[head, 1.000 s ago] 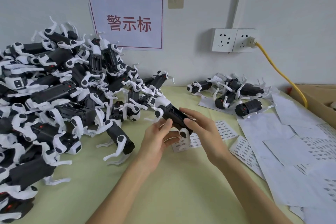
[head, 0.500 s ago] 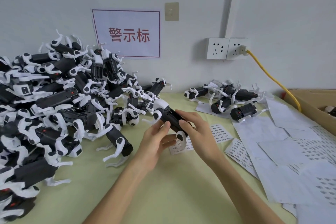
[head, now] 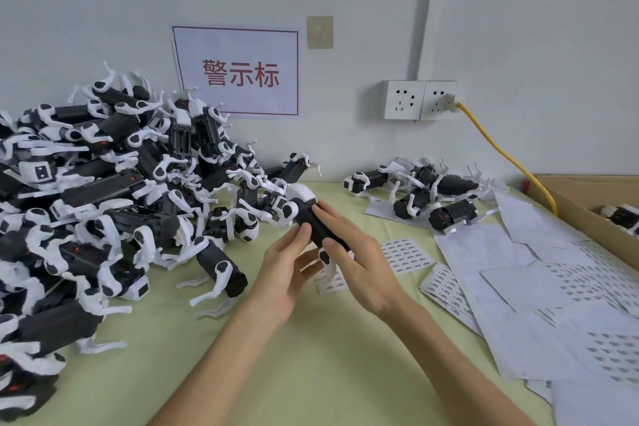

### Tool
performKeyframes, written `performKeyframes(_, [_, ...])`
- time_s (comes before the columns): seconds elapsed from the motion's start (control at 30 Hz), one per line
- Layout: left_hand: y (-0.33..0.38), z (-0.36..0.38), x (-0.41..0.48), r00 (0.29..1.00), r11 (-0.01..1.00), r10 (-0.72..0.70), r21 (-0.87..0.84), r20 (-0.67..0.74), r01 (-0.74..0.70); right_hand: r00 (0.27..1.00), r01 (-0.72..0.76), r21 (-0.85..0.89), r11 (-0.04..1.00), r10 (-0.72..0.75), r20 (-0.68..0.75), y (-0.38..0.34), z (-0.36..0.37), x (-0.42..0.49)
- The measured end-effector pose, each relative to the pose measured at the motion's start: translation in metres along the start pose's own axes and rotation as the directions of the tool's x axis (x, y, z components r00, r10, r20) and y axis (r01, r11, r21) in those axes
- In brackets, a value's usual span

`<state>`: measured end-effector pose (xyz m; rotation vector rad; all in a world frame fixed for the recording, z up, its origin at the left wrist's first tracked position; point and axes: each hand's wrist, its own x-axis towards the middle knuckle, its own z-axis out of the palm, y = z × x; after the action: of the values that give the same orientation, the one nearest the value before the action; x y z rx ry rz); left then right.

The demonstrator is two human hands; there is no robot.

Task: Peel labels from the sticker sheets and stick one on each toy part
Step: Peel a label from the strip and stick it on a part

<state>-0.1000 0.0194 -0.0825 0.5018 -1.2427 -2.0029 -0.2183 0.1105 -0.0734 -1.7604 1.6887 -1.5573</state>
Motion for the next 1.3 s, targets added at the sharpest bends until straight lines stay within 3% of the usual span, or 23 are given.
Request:
performKeyframes(0.17, [0.006,-0.004,0.002,0.996,0.976,-0.046,-0.215,-0.081,0.028,0.997,0.012,-0.107,0.994,-0.020,-0.069,0.001,0.001,0.000])
performKeyframes(0.37, [0.008,-0.006,0.003,1.000,0.964,0.016,-0.264,0.007,-0.013,0.996,-0.046,-0.091,0.995,0.038,-0.082,0.007,-0.003,-0.001])
performKeyframes(0.47, [0.007,-0.006,0.002,0.998,0.994,0.033,-0.110,0.060,-0.027,0.986,-0.119,0.082,0.989,0.128,-0.109,0.005,0.001,0.001])
performKeyframes(0.6, [0.008,-0.009,0.003,0.999,0.993,-0.006,0.120,0.034,0.002,0.938,-0.113,0.375,0.920,0.223,-0.265,0.003,-0.007,0.009])
performKeyframes(0.77, [0.002,-0.014,0.008,0.982,0.991,-0.116,0.044,-0.150,0.124,0.872,-0.136,0.706,0.695,0.422,-0.248,0.007,-0.029,0.013])
performKeyframes(0.87, [0.005,-0.015,0.009,0.969,0.982,-0.185,-0.070,-0.163,0.176,0.900,-0.185,0.682,0.708,0.401,-0.172,0.010,-0.040,0.014])
performKeyframes(0.97, [0.008,-0.015,0.008,0.959,0.958,-0.281,-0.063,-0.031,0.279,0.941,-0.220,0.584,0.781,0.327,-0.084,0.011,-0.039,0.012])
performKeyframes(1.07, [0.006,-0.006,0.004,0.923,0.923,-0.378,0.100,0.070,0.371,0.951,-0.242,0.470,0.849,0.304,-0.059,0.013,-0.026,0.008])
performKeyframes(1.17, [0.005,-0.003,0.000,0.937,0.929,-0.303,0.273,0.175,0.249,0.949,-0.248,0.452,0.857,0.309,-0.063,0.011,-0.017,0.009])
performKeyframes(1.27, [0.007,-0.002,-0.001,0.954,0.959,-0.269,0.131,0.134,0.252,0.939,-0.276,0.489,0.827,0.342,-0.049,0.018,-0.024,0.012])
performKeyframes(1.3, [0.008,-0.003,-0.001,0.962,0.968,-0.250,0.032,0.113,0.248,0.937,-0.288,0.365,0.885,0.339,-0.084,0.023,-0.028,0.011])
